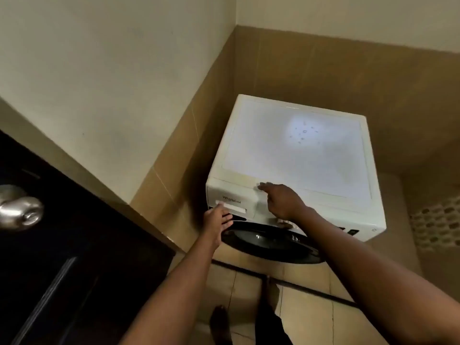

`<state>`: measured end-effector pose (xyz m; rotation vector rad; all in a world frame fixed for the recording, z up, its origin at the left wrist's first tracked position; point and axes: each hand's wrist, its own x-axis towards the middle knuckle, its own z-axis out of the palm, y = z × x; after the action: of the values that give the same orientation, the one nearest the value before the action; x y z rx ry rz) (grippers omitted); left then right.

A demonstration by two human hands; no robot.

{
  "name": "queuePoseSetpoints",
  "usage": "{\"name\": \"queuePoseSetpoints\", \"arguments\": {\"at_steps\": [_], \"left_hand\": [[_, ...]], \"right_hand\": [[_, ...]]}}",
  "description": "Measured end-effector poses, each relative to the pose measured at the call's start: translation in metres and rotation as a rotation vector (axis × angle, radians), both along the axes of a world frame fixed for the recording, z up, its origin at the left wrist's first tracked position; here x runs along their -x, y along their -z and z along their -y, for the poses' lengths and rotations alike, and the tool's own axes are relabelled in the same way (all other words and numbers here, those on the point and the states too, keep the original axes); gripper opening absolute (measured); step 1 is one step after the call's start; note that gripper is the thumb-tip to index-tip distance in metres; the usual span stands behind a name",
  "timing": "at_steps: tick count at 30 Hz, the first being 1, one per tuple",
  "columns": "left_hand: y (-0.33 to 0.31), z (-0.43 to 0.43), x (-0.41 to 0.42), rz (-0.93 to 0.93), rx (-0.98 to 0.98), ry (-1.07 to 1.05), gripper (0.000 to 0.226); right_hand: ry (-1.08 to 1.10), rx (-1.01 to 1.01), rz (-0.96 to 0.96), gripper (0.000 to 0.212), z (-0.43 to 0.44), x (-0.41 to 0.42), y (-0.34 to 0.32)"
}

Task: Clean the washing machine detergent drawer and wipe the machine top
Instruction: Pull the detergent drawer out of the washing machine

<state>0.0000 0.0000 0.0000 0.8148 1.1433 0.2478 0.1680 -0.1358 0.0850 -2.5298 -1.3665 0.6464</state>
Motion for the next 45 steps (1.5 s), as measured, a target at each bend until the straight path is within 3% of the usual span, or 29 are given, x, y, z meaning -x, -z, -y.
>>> {"name": "queuePoseSetpoints", "arguments": {"at_steps": [5,12,24,30,36,45], "left_hand": [[0.01,-0.002,-0.033,0.016,0.123,-0.145,0.05],[0.019,0.0,-0.06,0.093,0.208,-0.279,0.05],[0.037,0.002,-0.028,0.175,0.231,-0.191,0.029],[0.042,0.013,0.023,0.19,0.261,-0.132,0.048],[0.043,0.026,0.047,0.158,0.233,-0.134,0.043],[0.038,0.032,0.062,0.149,0.237,-0.14,0.057]], "right_hand": [[-0.086,0.19,-0.055,0.065,-0.012,-0.033,0.017],[-0.12,0.164,-0.096,0.075,-0.001,-0.046,0.027],[-0.056,0.128,-0.13,0.071,-0.005,-0.038,0.035],[-0.042,0.128,-0.127,0.071,-0.006,-0.037,0.037],[-0.029,0.118,-0.115,0.071,-0.006,-0.033,0.041],[0.003,0.116,-0.109,0.069,-0.007,-0.035,0.05]]}}
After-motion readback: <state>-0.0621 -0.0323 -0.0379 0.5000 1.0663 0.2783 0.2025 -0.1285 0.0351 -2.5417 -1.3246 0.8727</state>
